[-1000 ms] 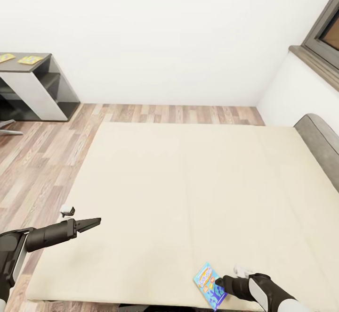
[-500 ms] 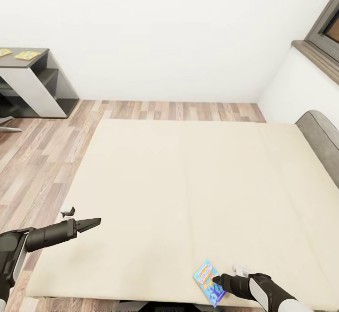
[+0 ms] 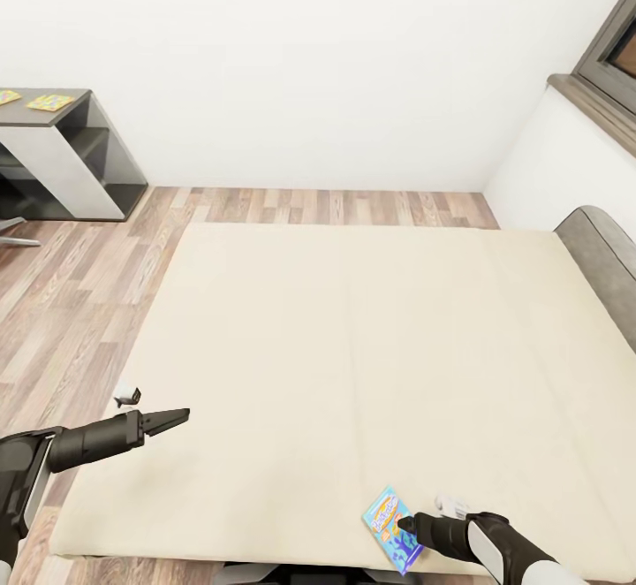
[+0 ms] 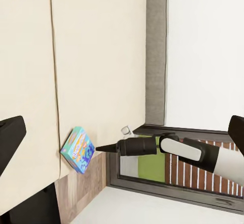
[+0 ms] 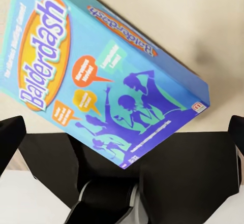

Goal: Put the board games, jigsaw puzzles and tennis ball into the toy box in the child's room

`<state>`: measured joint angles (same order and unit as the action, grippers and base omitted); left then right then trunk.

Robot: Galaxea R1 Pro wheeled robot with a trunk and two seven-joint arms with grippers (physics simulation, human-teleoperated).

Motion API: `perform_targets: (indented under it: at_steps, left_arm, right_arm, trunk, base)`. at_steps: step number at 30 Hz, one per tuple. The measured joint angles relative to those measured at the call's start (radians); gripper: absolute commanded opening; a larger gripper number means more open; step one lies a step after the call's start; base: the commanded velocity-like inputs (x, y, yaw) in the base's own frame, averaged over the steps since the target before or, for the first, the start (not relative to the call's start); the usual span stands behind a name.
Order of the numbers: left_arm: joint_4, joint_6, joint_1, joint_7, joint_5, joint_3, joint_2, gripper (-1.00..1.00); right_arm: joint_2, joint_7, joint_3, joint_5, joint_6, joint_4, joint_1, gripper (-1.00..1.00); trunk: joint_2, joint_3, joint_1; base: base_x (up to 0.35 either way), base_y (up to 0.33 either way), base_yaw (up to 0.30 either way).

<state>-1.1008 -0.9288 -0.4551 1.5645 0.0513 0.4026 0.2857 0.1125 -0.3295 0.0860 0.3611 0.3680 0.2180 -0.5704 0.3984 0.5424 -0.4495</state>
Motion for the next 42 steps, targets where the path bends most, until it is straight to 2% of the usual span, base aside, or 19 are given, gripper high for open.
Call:
perform_targets:
  at_steps: [12, 22, 30, 33, 38, 42]
  left_arm:
    - [0.0, 0.0, 0.0, 0.0, 0.0, 0.0, 0.001, 1.0]
    - [-0.01, -0.001, 0.0, 0.0, -0.005, 0.0, 0.002, 1.0]
    - [-0.119, -0.023, 0.003, 0.001, -0.01, -0.002, 0.0, 1.0]
    - [-0.18, -0.052, 0.005, 0.001, -0.012, -0.015, -0.001, 1.0]
    - [-0.228, -0.075, 0.005, 0.001, -0.016, -0.058, -0.005, 1.0]
    - [-0.25, -0.084, 0.001, 0.003, -0.045, -0.095, -0.02, 1.0]
  right_arm:
    - [0.0, -0.003, -0.033, 0.002, -0.001, 0.0, 0.0, 1.0]
    - [0.0, -0.047, -0.058, 0.004, -0.001, 0.0, 0.0, 1.0]
    - [0.0, -0.063, -0.061, 0.004, -0.001, 0.0, 0.0, 1.0]
    - [0.0, -0.064, -0.062, 0.004, 0.0, 0.0, 0.0, 1.0]
    - [0.001, -0.065, -0.062, 0.004, 0.001, 0.0, 0.0, 1.0]
    - [0.001, -0.065, -0.062, 0.004, 0.001, 0.0, 0.0, 1.0]
  trunk:
    - [0.0, 0.0, 0.0]
    - [0.0, 0.0, 0.0]
    - [0.0, 0.0, 0.0]
    - [0.0, 0.0, 0.0]
    - [0.0, 0.0, 0.0]
    - [0.0, 0.0, 0.0]
  base:
    - [0.0, 0.0, 0.0]
    - [0.0, 0.0, 0.0]
    - [0.0, 0.0, 0.0]
    - [0.0, 0.0, 0.0]
    - [0.0, 0.0, 0.0]
    - [0.0, 0.0, 0.0]
